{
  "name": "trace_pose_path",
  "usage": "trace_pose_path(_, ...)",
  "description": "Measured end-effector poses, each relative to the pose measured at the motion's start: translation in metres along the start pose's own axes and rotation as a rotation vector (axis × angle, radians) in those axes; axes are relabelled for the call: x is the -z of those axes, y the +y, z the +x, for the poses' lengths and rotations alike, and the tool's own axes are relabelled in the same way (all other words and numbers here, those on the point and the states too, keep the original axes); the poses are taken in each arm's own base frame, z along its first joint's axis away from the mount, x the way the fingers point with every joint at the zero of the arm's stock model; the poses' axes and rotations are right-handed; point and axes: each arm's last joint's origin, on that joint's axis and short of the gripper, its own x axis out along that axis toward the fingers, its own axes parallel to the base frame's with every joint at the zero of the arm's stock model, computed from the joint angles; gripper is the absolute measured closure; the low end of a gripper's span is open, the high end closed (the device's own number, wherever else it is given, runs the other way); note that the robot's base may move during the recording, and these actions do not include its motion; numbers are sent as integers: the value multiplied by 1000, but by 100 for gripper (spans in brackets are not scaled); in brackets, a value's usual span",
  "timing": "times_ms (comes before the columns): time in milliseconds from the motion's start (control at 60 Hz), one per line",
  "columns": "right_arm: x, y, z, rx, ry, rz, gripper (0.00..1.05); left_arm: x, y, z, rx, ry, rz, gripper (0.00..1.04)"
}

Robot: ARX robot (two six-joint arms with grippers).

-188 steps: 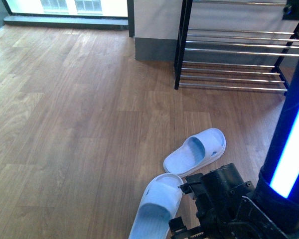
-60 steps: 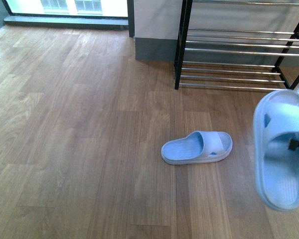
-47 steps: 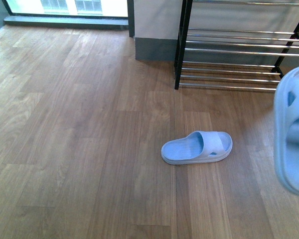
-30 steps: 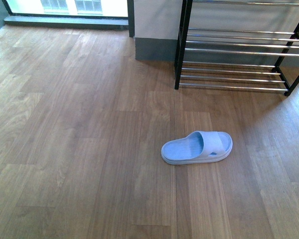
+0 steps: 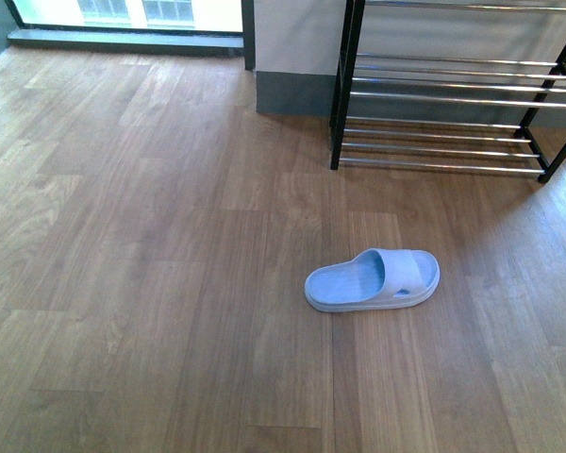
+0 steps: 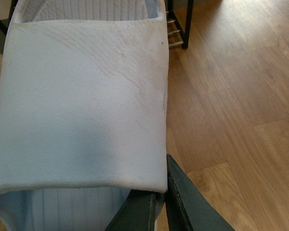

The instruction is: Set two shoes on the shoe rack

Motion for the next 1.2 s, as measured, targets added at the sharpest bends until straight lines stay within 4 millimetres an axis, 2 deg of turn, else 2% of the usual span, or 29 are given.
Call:
trace_pose_path(899,-1,-1,-1,4,-3,2,103,0,0,0,2,1,0,9)
trace_pose_path(983,-1,-1,-1,4,-3,2,103,2,-1,2,-80,175,32,9)
trace_pose_path(1033,-1,-1,-1,5,-3,2,103,4,-5,9,-108,285,78,9)
trace_pose_path(1099,-1,-1,-1,3,-3,2,103,8,-9,20,-78,343,115,9)
trace_pose_path(1199,-1,-1,-1,1,-2,2,103,16,-21,49,23,403,208,9)
